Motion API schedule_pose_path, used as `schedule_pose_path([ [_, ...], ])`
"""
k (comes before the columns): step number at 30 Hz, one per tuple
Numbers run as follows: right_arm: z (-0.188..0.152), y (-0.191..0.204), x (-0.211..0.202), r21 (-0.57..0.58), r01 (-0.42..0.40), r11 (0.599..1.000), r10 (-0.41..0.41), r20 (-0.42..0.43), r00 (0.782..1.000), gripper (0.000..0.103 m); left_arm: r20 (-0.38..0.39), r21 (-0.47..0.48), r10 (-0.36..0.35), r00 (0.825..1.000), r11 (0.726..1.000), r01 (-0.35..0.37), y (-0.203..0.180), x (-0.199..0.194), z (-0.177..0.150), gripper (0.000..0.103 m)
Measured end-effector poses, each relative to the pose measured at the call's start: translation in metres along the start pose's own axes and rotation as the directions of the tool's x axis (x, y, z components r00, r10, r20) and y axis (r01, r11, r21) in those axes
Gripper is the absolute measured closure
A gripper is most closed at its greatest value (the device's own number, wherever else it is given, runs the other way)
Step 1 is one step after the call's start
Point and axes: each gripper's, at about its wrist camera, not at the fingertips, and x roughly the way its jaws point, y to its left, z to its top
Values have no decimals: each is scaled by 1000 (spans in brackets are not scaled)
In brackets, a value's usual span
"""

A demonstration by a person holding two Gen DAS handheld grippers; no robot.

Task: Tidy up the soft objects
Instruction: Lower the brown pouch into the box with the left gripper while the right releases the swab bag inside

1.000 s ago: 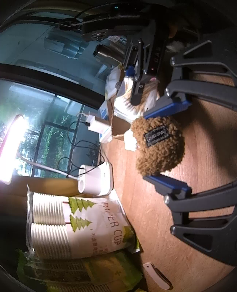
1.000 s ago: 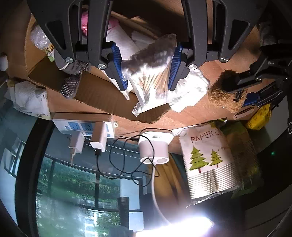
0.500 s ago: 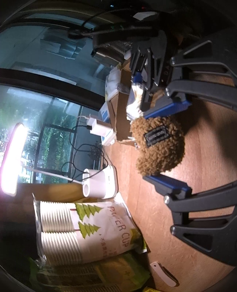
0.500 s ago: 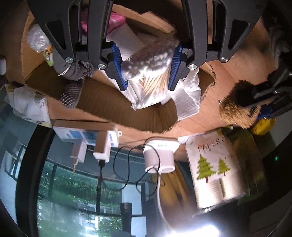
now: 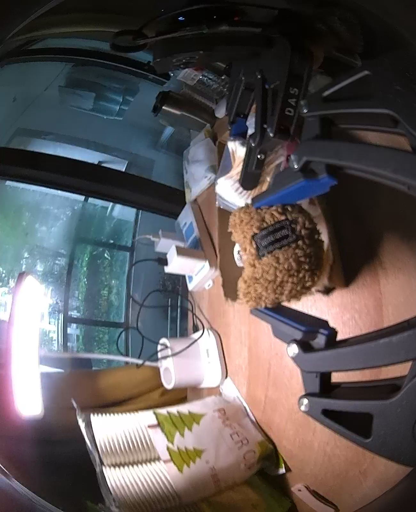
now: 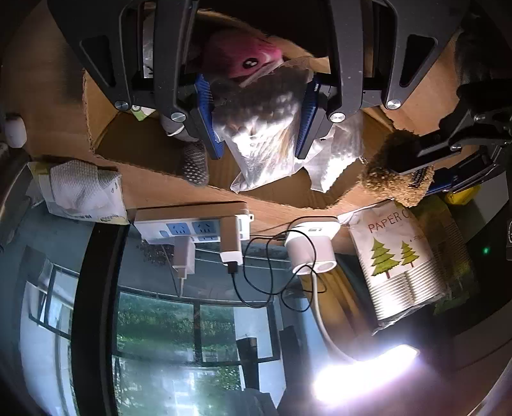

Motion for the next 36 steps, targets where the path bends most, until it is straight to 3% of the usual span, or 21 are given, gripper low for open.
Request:
schedule_pose_path([
  [14, -7, -17, 18, 30, 3, 1000, -3, -14, 1000, 55, -133, 51, 24, 991, 999, -17, -17, 61, -8, 42],
  [20, -7, -22, 16, 40, 13, 999, -13, -8, 1000, 54, -139, 71, 46, 989, 997, -36, -21, 64, -10, 41],
  [29, -6, -22, 1, 41, 36, 999, -36, 6, 999, 53, -111, 43, 26, 993, 999, -22, -19, 46, -3, 26],
  [36, -8, -17, -21, 39, 60, 997, -61, 24, 998, 53, -71, 38, 20, 997, 999, -17, -23, 23, 3, 24],
])
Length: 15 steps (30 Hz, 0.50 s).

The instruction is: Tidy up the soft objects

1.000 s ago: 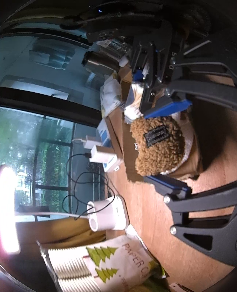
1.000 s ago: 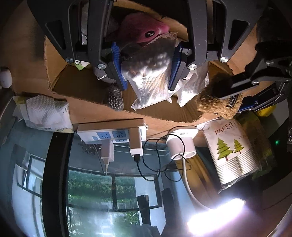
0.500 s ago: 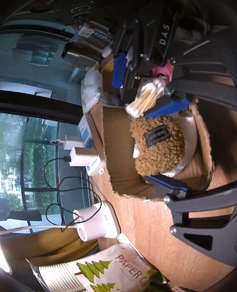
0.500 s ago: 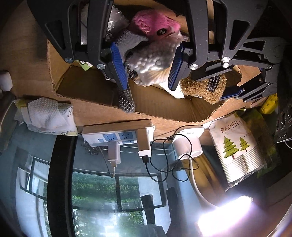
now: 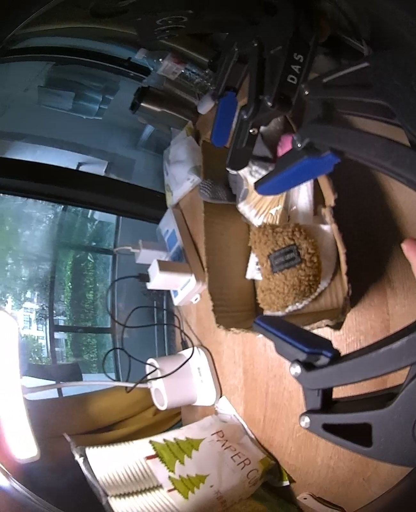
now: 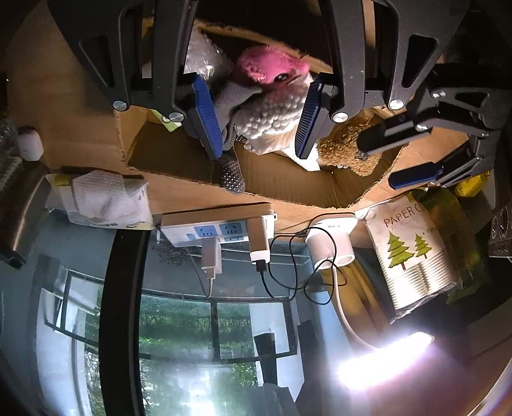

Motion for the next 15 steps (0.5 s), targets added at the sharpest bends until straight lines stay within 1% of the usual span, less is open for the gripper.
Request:
schedule_pose_path([
  [15, -10, 18, -57, -14, 38, 999, -37, 48, 998, 53, 84, 5, -15, 996, 1000, 15, -14, -64, -5, 23],
])
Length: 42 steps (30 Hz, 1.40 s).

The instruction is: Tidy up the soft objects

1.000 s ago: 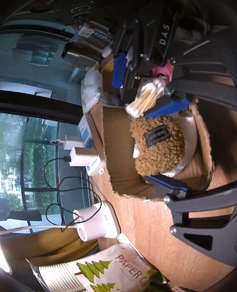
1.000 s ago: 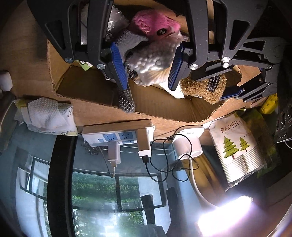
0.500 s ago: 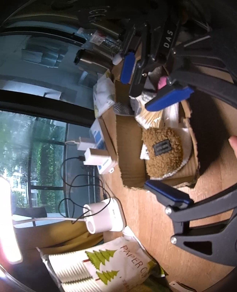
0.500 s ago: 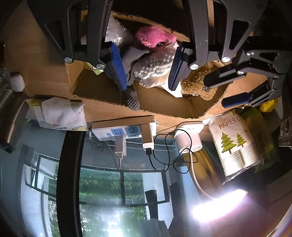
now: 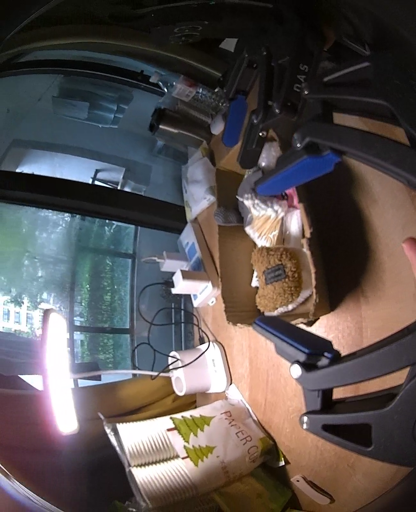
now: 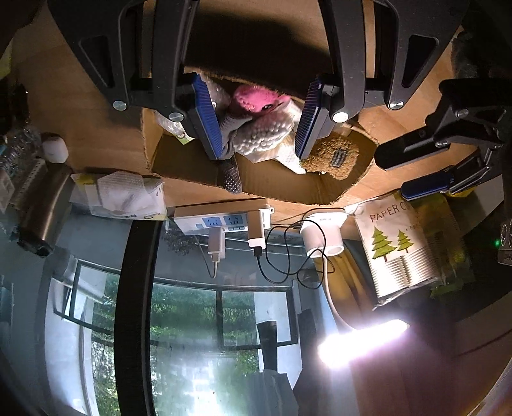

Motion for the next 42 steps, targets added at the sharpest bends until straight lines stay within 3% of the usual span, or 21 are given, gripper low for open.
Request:
schedule_pose_path([
  [32, -37, 26, -113, 3, 73, 997, -73, 99, 992, 51, 105, 66, -62, 993, 996, 55, -40, -102, -21, 23],
  [42, -38, 34, -160, 12, 104, 995, -104, 177, 979, 44, 174, 86, -71, 982, 995, 57, -53, -139, -17, 23],
])
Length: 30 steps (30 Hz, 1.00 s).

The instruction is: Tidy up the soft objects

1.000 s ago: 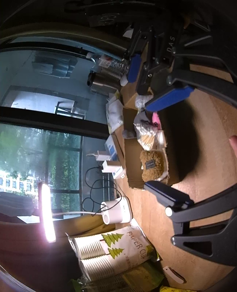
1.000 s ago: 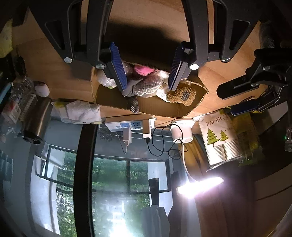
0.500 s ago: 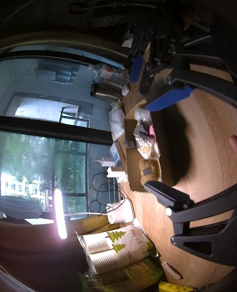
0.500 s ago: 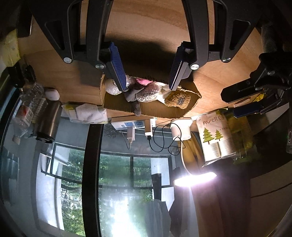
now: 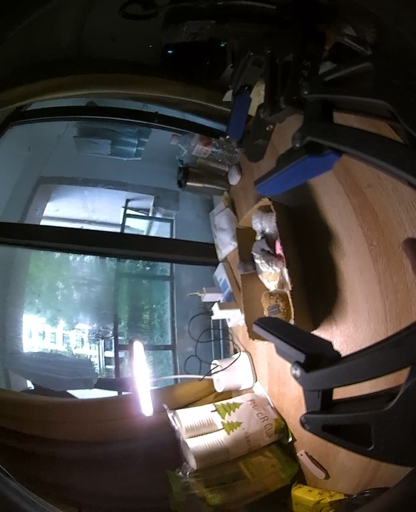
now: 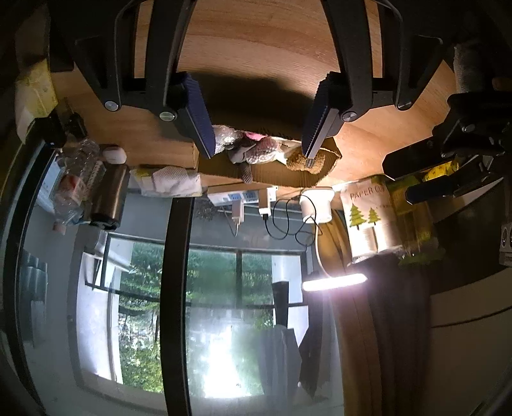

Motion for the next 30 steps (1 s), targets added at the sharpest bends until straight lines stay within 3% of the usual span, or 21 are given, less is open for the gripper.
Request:
schedule_pose_path([
  [4, 4, 1, -16, 5, 15, 1000, -15, 29, 999, 38, 29, 2, 19, 999, 1000, -19, -2, -13, 6, 21],
  [6, 7, 2, -25, 9, 25, 1000, -26, 46, 999, 35, 43, 5, 21, 999, 1000, -21, -3, -20, 10, 9],
  [8, 10, 3, -35, 10, 38, 999, -39, 68, 997, 33, 64, 6, 24, 998, 1000, -24, -4, -28, 13, 5],
  [22, 28, 5, -96, 23, 104, 994, -107, 186, 977, 29, 205, 18, 64, 977, 997, -69, -14, -84, 45, 1],
  [30, 36, 9, -113, 26, 123, 992, -126, 218, 968, 29, 238, 16, 93, 967, 995, -100, -14, -102, 54, 1],
])
